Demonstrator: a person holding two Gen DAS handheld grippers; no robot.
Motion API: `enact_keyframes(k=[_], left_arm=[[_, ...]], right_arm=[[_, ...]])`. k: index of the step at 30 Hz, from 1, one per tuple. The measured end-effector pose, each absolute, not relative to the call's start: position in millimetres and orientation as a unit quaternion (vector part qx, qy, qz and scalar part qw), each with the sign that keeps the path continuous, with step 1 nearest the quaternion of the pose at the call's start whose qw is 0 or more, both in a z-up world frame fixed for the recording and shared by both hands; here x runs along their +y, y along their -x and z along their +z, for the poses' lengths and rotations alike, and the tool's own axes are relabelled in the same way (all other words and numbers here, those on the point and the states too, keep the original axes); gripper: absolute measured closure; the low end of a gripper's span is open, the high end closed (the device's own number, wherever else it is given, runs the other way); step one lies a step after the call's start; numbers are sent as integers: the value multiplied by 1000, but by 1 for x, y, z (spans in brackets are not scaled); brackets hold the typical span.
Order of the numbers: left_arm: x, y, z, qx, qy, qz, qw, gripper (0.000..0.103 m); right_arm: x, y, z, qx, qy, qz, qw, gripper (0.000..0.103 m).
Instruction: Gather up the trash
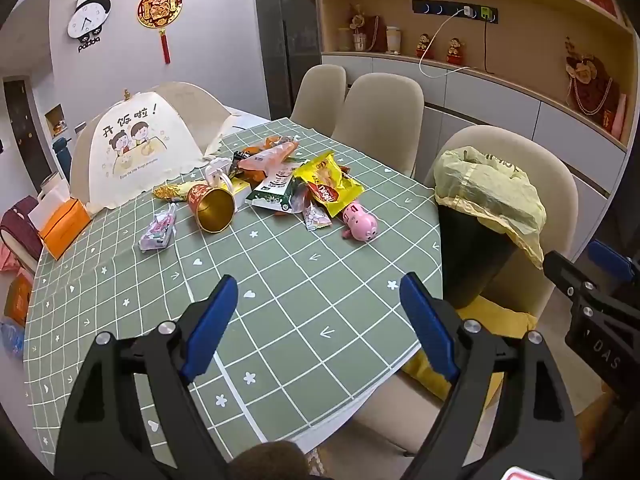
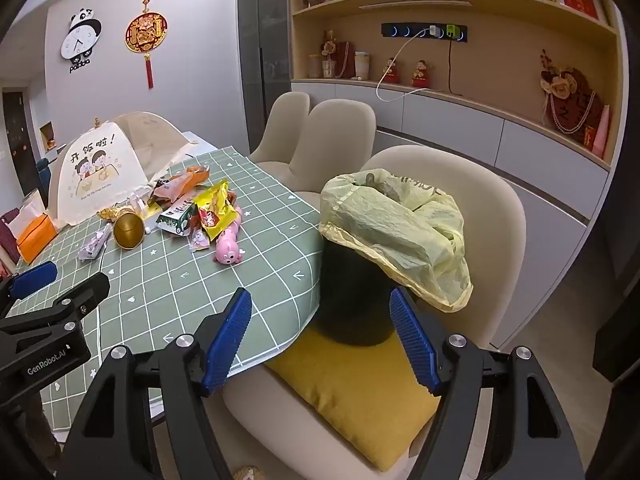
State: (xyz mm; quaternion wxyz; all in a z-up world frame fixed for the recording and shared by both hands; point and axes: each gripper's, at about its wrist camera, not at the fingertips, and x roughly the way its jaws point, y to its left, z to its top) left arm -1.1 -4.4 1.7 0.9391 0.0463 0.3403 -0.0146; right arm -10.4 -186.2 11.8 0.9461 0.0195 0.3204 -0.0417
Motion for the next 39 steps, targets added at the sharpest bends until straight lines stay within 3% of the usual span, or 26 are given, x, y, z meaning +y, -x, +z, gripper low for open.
enact_keyframes(k=[39], left_arm=[[3, -3, -11, 366, -37, -9, 930, 24]], right_arm=[[-184, 11, 2, 342, -21, -41, 939, 35]])
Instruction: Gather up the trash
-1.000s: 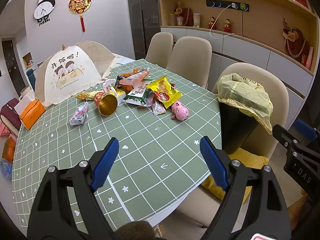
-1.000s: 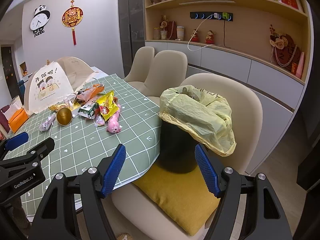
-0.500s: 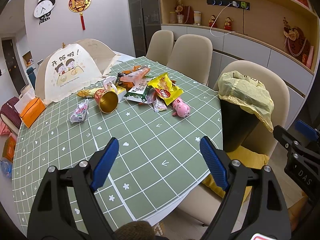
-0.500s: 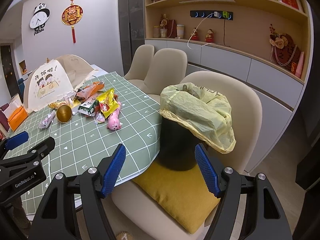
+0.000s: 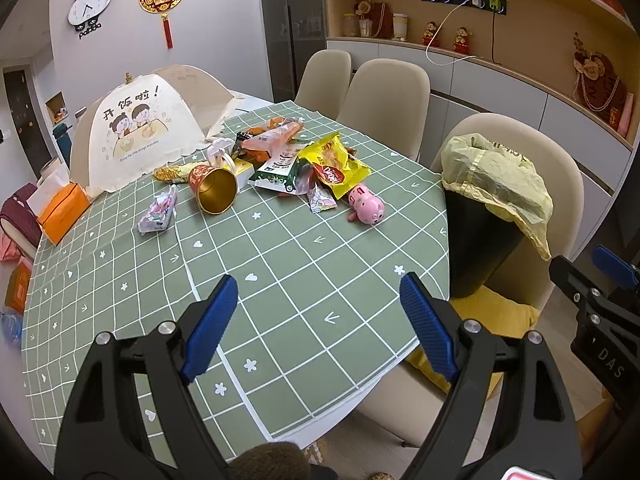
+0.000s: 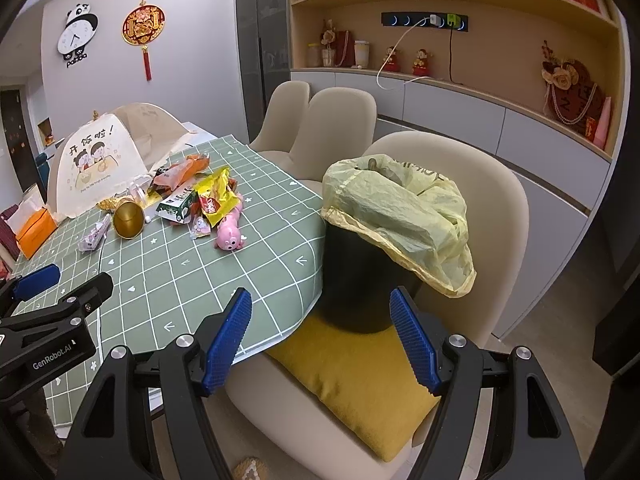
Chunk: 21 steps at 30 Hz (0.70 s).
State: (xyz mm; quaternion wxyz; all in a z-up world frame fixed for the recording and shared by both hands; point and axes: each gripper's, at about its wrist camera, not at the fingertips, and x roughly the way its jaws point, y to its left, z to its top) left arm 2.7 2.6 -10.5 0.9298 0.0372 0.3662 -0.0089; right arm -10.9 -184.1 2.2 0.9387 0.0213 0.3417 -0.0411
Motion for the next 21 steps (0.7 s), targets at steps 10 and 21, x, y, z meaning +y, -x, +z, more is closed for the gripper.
enact_keyframes(k=[10, 21], left_arm=[[0, -5, -11, 367, -38, -10, 930, 24], [-7, -11, -11, 367, -42, -12, 929, 24]], right_arm=[[-186, 10, 2, 342, -22, -41, 939, 35], [-191, 7, 0, 344, -27, -43, 938, 35]])
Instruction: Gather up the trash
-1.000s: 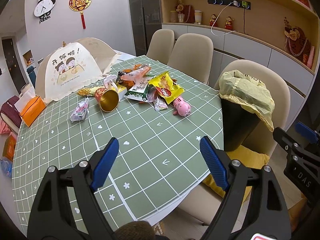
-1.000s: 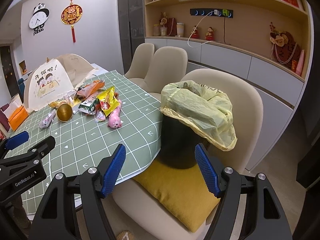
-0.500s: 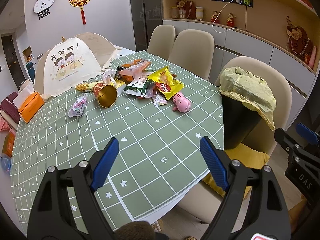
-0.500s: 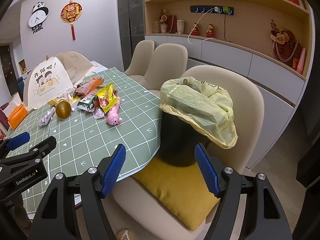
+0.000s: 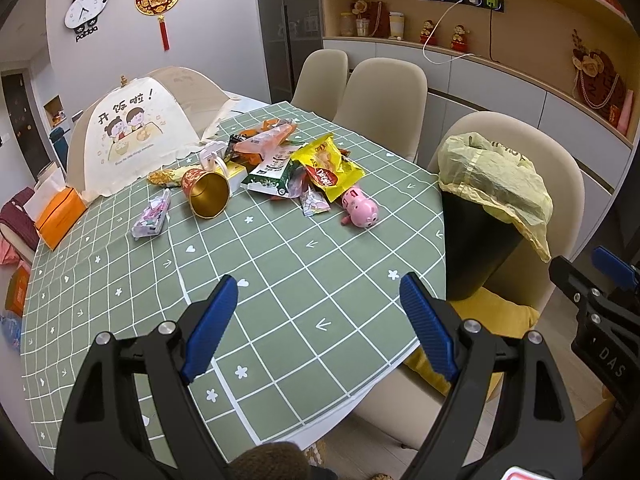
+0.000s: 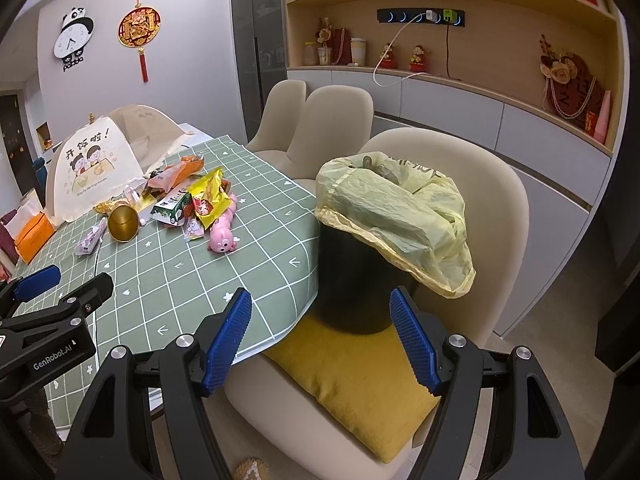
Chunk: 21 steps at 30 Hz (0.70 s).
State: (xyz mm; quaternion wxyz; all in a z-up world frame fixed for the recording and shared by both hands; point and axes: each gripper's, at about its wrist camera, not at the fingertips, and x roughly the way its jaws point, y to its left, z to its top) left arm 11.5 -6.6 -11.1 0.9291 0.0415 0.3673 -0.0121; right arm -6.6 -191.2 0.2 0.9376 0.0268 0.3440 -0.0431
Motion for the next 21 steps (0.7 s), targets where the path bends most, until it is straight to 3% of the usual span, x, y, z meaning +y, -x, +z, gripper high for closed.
enact_keyframes(k=[21], left_arm=[[-7, -29, -19, 379, -35, -19, 925, 24]], right_arm=[[-204, -9, -7, 350, -32, -56, 934, 35]])
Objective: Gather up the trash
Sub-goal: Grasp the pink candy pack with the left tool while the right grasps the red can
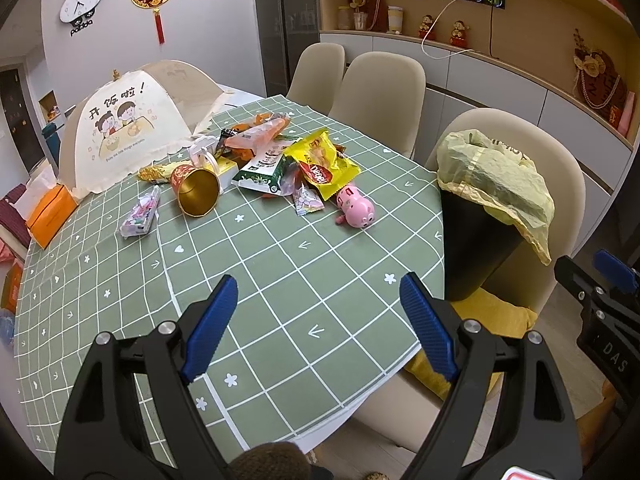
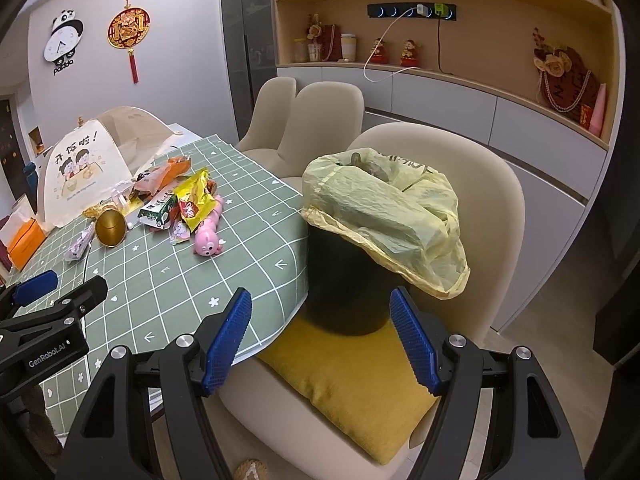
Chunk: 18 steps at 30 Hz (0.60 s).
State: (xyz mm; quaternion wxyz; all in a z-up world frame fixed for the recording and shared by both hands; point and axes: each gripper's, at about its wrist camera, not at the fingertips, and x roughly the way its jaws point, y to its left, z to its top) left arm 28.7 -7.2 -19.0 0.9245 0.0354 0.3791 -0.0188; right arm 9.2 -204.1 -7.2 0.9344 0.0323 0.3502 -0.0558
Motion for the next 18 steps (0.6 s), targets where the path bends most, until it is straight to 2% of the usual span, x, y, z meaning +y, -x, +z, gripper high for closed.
enact_keyframes(k=[8, 16, 18], left_arm=[[22, -53, -33, 384, -50, -31, 922, 24], [125, -141, -63, 400, -4, -70, 914, 24], [165, -172, -66, 407, 7, -62, 911, 21]], right_arm=[[-193, -42, -17, 355, -8, -47, 934, 35], [-133, -116, -22, 361, 32, -46, 931, 35], [-117, -136, -21, 362, 38, -36, 931, 35]])
